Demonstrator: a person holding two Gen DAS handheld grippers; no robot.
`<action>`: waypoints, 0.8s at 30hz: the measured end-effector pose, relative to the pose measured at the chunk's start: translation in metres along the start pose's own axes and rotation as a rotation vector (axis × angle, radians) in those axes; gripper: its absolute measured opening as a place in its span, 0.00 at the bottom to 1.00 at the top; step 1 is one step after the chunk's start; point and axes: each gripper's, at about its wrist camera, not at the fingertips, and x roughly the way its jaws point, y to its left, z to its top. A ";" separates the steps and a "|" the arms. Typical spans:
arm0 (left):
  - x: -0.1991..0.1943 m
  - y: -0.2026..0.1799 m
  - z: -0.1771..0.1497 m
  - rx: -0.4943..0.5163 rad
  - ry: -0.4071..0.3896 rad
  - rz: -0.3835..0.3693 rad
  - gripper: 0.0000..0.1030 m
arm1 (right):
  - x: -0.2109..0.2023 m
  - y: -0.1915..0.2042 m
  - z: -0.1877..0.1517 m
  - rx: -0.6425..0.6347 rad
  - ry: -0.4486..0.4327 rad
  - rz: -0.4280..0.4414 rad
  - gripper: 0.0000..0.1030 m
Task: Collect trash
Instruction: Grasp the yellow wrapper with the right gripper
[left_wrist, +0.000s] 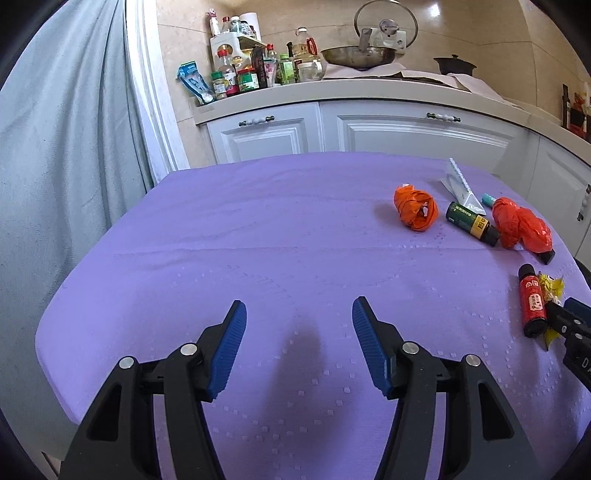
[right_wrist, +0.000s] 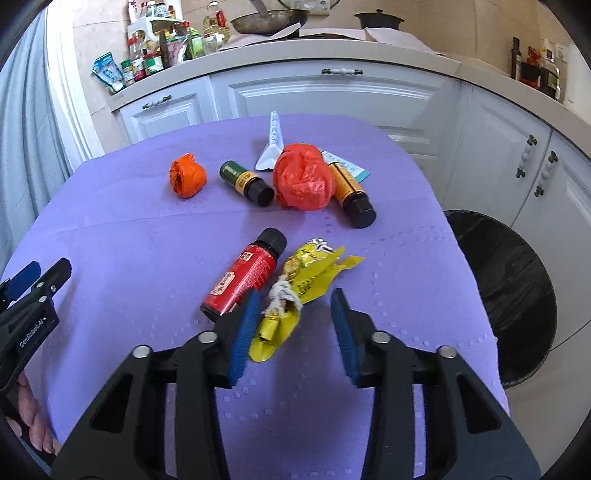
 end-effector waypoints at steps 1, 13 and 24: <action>0.000 -0.001 -0.001 0.002 0.000 -0.003 0.57 | 0.000 0.000 0.000 0.001 0.005 0.009 0.24; 0.000 -0.020 -0.002 0.027 0.002 -0.019 0.58 | 0.006 0.001 0.002 -0.018 0.018 0.027 0.20; -0.006 -0.040 0.002 0.051 -0.001 -0.072 0.59 | -0.026 -0.019 -0.003 -0.089 -0.098 -0.082 0.19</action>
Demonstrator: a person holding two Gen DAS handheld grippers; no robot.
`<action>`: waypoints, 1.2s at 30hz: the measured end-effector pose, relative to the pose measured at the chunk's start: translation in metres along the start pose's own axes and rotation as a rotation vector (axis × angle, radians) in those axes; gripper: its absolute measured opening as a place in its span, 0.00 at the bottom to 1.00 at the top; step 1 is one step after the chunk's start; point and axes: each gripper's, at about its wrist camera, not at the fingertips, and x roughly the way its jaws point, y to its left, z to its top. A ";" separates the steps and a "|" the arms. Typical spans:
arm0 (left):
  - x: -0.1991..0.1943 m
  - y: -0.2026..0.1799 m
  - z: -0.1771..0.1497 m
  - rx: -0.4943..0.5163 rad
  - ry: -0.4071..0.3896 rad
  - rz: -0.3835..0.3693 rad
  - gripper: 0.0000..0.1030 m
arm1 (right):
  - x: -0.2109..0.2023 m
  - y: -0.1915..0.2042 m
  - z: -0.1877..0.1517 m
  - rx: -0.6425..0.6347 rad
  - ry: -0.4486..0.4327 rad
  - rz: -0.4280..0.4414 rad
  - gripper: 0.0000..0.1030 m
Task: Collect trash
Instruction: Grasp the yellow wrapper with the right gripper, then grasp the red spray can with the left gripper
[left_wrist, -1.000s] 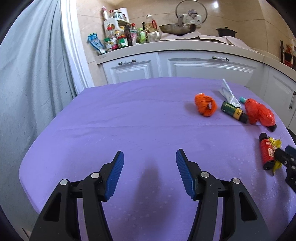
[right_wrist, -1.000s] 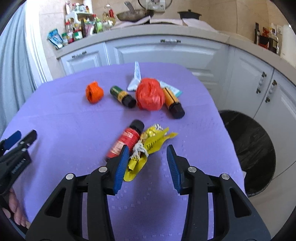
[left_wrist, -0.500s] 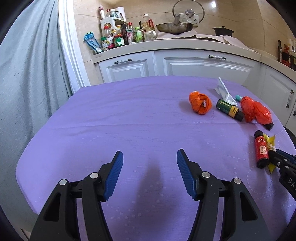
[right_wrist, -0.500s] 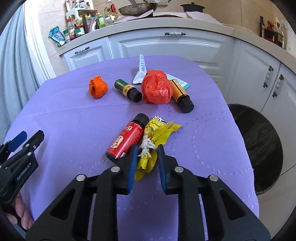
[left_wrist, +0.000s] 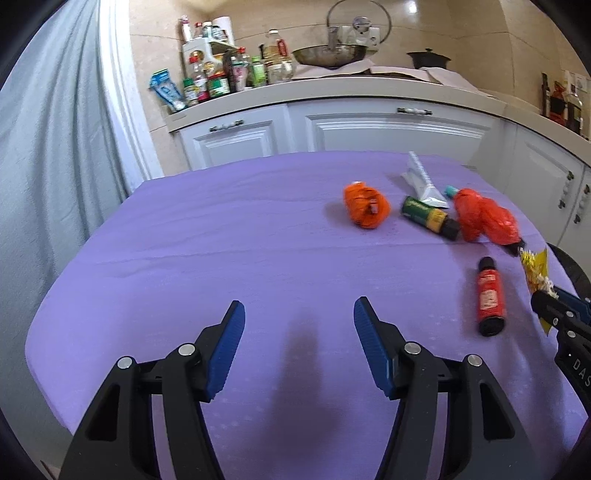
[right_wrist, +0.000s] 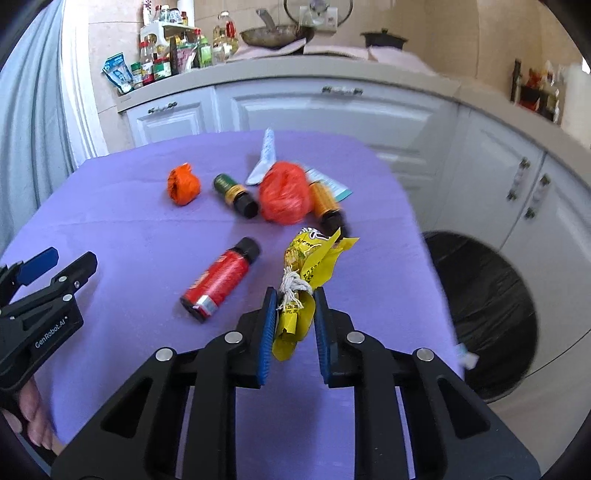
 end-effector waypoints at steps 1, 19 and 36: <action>-0.001 -0.004 0.000 0.004 0.000 -0.014 0.60 | -0.003 -0.004 -0.001 -0.007 -0.013 -0.019 0.19; -0.013 -0.098 0.013 0.111 -0.030 -0.169 0.66 | -0.016 -0.086 -0.013 0.117 -0.049 -0.082 0.19; 0.021 -0.126 0.007 0.185 0.111 -0.209 0.24 | -0.014 -0.107 -0.018 0.165 -0.048 -0.074 0.19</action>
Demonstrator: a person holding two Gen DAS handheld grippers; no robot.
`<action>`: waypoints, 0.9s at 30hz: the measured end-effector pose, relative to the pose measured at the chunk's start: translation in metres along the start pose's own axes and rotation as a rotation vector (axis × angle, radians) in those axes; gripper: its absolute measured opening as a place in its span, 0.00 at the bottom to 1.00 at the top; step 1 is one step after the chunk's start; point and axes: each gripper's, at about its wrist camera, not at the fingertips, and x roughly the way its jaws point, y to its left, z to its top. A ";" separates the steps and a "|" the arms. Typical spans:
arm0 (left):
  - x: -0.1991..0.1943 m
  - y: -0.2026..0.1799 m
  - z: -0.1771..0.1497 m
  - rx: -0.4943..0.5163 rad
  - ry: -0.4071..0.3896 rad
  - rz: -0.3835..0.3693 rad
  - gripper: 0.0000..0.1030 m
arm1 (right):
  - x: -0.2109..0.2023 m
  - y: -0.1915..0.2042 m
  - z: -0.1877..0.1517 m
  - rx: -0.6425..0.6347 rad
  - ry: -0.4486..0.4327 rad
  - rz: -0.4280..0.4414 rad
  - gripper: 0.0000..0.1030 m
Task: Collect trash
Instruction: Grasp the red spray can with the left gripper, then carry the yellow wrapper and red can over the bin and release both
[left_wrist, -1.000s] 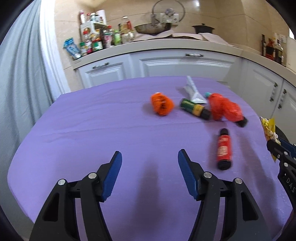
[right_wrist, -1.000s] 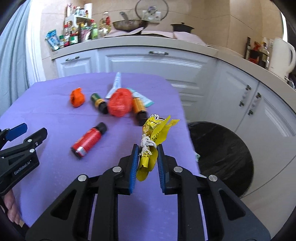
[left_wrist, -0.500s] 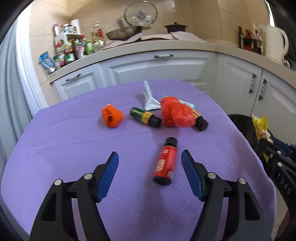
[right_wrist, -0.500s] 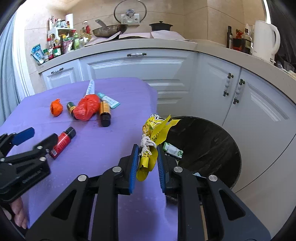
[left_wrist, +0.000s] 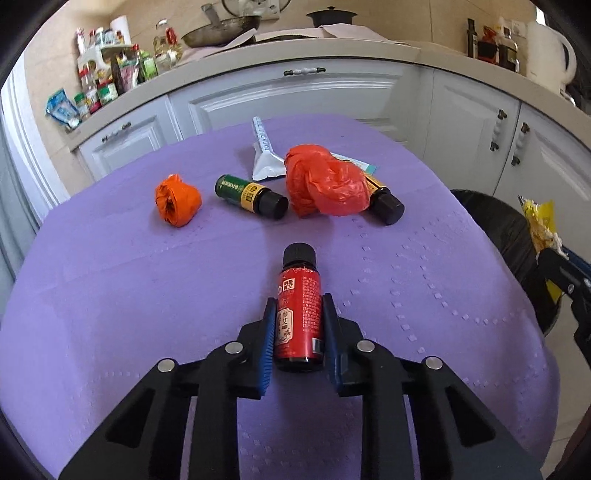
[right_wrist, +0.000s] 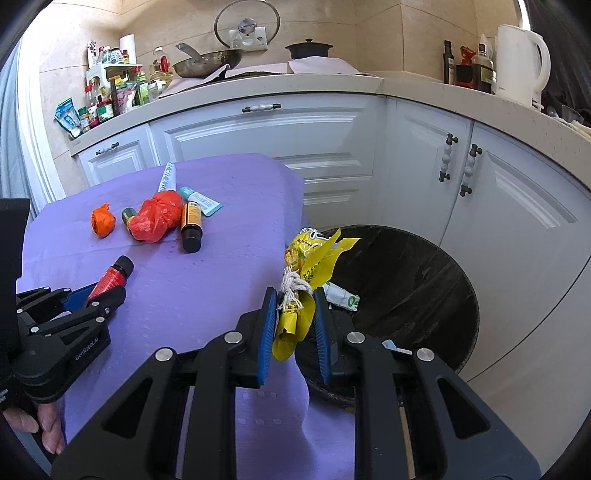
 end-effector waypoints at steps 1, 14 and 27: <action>-0.001 0.000 -0.001 0.001 -0.002 0.000 0.24 | 0.000 0.000 0.000 0.001 -0.001 -0.001 0.19; -0.011 -0.001 -0.001 0.001 -0.056 0.007 0.24 | -0.007 -0.008 0.001 0.015 -0.024 -0.028 0.19; -0.055 -0.032 0.029 0.039 -0.292 -0.026 0.24 | -0.020 -0.042 0.016 0.015 -0.096 -0.113 0.19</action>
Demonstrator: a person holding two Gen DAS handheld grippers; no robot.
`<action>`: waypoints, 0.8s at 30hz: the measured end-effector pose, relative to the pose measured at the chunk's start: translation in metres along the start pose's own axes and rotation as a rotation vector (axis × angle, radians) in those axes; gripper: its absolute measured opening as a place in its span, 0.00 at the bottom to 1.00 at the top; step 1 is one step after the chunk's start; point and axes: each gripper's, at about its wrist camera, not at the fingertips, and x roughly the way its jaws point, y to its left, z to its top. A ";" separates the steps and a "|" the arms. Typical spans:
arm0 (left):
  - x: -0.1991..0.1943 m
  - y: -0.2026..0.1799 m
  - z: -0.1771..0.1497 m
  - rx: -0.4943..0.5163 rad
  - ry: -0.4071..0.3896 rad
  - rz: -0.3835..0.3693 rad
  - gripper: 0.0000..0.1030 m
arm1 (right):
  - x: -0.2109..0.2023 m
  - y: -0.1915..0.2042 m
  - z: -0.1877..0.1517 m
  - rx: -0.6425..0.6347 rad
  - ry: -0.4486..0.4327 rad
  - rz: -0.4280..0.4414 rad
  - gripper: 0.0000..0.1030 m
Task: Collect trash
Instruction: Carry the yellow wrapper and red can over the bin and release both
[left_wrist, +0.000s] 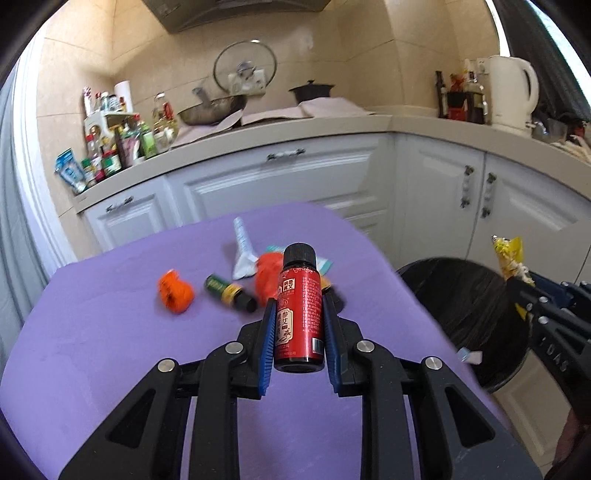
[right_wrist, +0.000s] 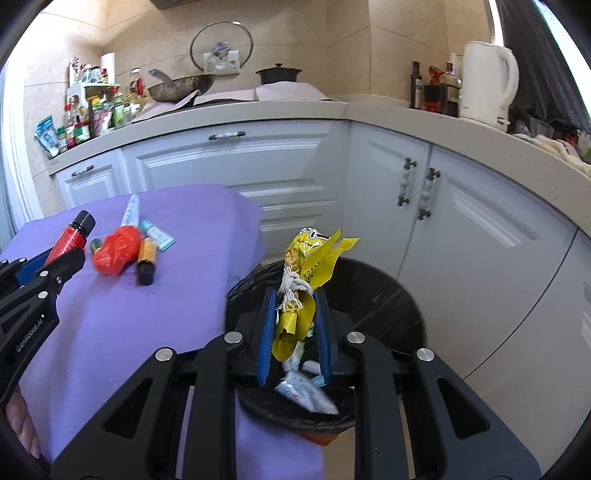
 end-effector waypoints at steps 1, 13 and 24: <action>0.001 -0.005 0.004 0.003 -0.009 -0.012 0.24 | 0.000 -0.004 0.002 0.002 -0.007 -0.009 0.19; 0.017 -0.062 0.022 0.046 -0.030 -0.114 0.24 | 0.014 -0.039 0.014 0.008 -0.035 -0.070 0.19; 0.045 -0.089 0.026 0.069 0.011 -0.130 0.24 | 0.033 -0.053 0.014 0.027 -0.015 -0.086 0.19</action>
